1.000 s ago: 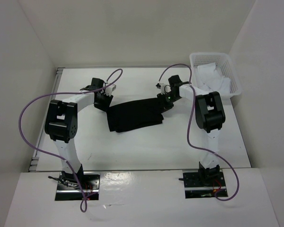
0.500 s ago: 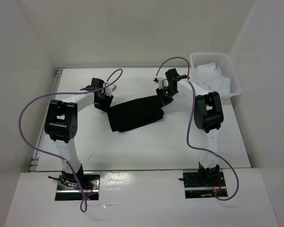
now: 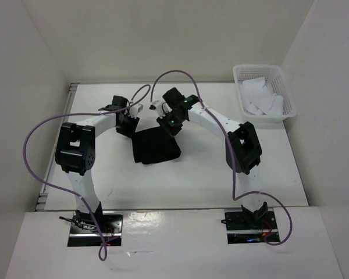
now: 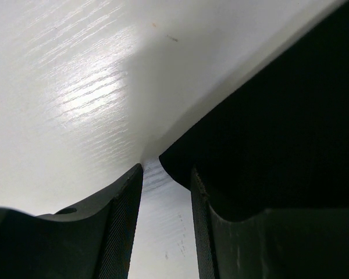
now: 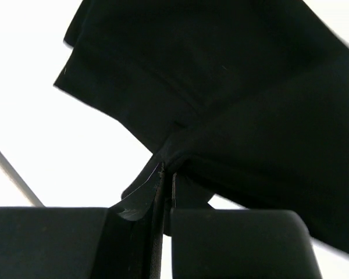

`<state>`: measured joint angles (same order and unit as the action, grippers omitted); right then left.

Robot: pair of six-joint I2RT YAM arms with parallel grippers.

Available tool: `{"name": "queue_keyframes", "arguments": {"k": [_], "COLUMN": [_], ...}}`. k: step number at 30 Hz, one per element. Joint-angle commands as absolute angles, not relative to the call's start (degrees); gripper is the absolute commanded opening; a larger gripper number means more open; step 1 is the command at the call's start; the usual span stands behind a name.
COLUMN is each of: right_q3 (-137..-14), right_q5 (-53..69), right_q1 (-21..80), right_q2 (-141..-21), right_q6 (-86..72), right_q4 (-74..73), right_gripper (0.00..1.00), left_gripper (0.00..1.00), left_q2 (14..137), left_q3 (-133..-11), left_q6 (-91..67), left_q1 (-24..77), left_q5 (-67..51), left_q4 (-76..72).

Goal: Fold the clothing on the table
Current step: Fold the skirt

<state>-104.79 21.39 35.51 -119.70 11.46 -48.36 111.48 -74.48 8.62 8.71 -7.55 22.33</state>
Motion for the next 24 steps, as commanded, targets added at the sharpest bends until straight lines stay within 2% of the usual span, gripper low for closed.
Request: {"name": "queue_keyframes", "arguments": {"k": [1,16,24], "right_q3": [-107.0,-108.2,-108.7], "right_q5": [18.9,22.2,19.2], "right_q1": [39.5,43.9,49.3], "right_q2": [-117.2,-120.6,-121.2], "right_q6": [12.0,8.7,10.5], "right_q4": [-49.6,-41.9,-38.9], "right_gripper": [0.00,0.00,0.00], "left_gripper": [0.46,0.45,0.45], "left_q2": [114.4,114.4,116.1], "left_q3": [-74.6,-74.1,-75.1], "left_q6": [7.6,7.6,7.6], "left_q1": [8.3,7.2,6.2], "left_q5": [-9.0,-11.8,-16.1], "left_q4": [27.2,27.8,29.9]}}
